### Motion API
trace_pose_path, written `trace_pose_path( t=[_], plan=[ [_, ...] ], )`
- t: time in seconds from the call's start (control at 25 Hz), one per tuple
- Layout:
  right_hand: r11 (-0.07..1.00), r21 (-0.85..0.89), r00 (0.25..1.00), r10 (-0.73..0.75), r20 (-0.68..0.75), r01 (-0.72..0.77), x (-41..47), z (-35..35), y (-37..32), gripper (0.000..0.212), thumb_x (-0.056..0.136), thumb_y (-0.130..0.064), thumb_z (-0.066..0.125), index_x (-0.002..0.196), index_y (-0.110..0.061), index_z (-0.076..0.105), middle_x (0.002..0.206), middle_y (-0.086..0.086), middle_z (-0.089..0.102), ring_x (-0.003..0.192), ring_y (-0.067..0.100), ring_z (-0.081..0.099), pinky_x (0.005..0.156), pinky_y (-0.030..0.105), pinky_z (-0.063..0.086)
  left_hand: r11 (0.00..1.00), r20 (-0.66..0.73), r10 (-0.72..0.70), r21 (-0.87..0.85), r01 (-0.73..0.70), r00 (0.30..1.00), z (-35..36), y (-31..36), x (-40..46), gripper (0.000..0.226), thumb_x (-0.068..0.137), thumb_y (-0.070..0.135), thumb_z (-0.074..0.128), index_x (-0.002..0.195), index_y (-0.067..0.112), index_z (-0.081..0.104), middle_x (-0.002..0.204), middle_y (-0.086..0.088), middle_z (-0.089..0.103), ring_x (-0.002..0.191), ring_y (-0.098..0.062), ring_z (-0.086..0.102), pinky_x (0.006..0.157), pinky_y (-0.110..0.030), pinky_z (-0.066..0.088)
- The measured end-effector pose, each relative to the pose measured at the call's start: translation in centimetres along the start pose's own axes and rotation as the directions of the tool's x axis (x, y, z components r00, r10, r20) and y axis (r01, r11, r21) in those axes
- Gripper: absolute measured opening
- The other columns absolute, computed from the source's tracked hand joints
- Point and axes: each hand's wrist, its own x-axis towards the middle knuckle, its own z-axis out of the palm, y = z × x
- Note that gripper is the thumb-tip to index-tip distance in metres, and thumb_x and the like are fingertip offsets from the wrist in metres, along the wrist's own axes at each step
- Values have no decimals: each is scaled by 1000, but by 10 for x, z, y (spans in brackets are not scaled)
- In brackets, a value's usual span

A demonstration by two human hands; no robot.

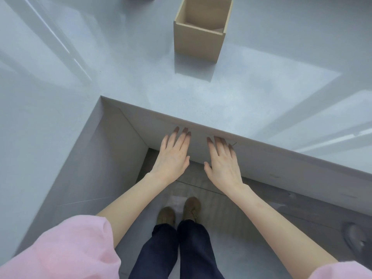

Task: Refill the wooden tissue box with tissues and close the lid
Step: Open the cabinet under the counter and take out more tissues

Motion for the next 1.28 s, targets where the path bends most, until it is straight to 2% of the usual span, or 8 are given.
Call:
trace_pose_path(
  t=[0.16,0.32,0.68,0.8,0.96,1.08,1.2,1.28],
  plan=[
    [998,-61,993,7,-122,-14,12,17,7,68,59,-5,70,125,-1,52,119,17,63,110,34,59,98,47,45,1000,-58,10,16,-9,998,17,0,20,67,60,16,77,120,-5,55,120,-19,63,112,-43,57,91,-57,45],
    [994,-42,982,94,-161,-102,27,26,13,58,52,-6,76,108,1,62,95,17,71,89,33,68,85,46,53,999,-71,8,38,-6,997,26,0,40,62,52,17,81,108,-3,62,103,-18,69,97,-43,63,88,-59,45],
    [983,4,953,181,-242,-186,38,45,15,49,54,-2,76,100,2,64,92,20,70,85,37,66,82,49,53,991,-121,-133,-35,130,984,40,8,54,56,42,12,82,95,-2,69,93,-17,72,89,-40,68,81,-57,50],
    [983,40,935,180,-306,-176,34,50,12,50,57,2,70,107,2,60,98,20,68,95,35,57,90,49,51,984,-176,-173,-77,161,969,43,10,52,53,46,5,75,98,-2,67,93,-18,71,91,-40,66,82,-55,52],
    [984,114,915,169,-366,-136,14,54,4,52,68,1,50,120,-2,55,109,16,63,102,30,45,101,43,38,976,-268,-208,-123,181,941,49,13,39,54,62,7,42,113,3,60,106,-16,66,112,-36,49,83,-44,52],
    [981,174,909,146,-390,-83,-5,54,-1,43,76,-8,42,115,-10,61,99,10,65,86,27,51,83,34,38,977,-271,-204,-122,176,941,48,10,20,60,66,7,38,123,9,55,107,-13,63,114,-34,50,85,-42,49],
    [954,292,928,169,-332,-70,-18,52,-13,33,79,-7,63,111,-12,65,86,8,63,75,25,53,63,35,46,983,-248,-175,-105,153,953,44,2,-2,51,70,10,40,116,13,61,105,-9,64,113,-33,54,87,-42,49],
    [934,349,942,182,-281,-76,-29,52,-24,33,76,-6,71,109,-12,67,82,8,61,72,18,46,59,30,46,984,-233,-171,-97,152,957,42,-2,-17,45,73,13,40,110,14,65,105,-7,65,115,-30,55,88,-43,50]
  ],
)
